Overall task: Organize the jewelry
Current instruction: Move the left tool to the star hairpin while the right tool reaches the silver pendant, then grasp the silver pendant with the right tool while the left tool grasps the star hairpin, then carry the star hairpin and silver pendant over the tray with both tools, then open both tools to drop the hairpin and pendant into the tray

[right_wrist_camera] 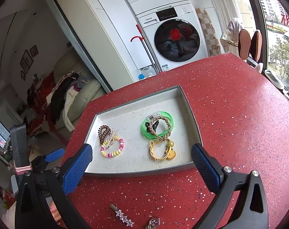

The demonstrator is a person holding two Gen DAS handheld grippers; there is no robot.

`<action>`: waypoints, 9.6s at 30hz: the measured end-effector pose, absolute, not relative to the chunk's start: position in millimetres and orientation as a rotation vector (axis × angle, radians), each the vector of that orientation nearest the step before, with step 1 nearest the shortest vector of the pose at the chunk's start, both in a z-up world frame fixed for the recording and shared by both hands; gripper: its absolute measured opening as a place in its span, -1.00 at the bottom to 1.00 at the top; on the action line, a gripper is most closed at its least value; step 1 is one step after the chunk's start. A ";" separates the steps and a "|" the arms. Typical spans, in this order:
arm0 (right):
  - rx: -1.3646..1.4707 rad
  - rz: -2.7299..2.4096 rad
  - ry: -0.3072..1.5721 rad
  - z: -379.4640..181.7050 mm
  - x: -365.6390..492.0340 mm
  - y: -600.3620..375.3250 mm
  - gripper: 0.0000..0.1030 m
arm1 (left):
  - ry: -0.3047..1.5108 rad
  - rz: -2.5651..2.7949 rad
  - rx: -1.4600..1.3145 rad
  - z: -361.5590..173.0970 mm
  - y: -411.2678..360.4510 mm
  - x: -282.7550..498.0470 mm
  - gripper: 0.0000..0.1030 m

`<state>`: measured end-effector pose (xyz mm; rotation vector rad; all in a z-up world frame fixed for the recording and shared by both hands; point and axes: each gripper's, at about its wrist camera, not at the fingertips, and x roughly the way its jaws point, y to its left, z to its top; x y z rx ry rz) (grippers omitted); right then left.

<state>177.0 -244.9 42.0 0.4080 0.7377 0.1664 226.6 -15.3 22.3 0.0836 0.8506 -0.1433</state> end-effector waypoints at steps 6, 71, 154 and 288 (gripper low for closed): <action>0.399 0.158 0.770 40.5 165.3 -241.6 0.99 | 0.860 -0.140 0.081 19.6 -10.1 209.1 1.00; 0.045 0.033 0.891 -36.7 83.3 -199.1 -0.81 | 1.130 -0.125 -0.068 -42.2 -22.6 156.6 1.00; 0.093 0.079 0.907 -36.2 102.4 -213.9 -0.69 | 1.100 -0.129 -0.026 -44.8 -49.3 149.9 0.77; 0.146 0.084 0.701 33.0 170.4 -214.2 0.78 | 0.796 -0.070 0.051 16.5 -4.1 205.1 1.00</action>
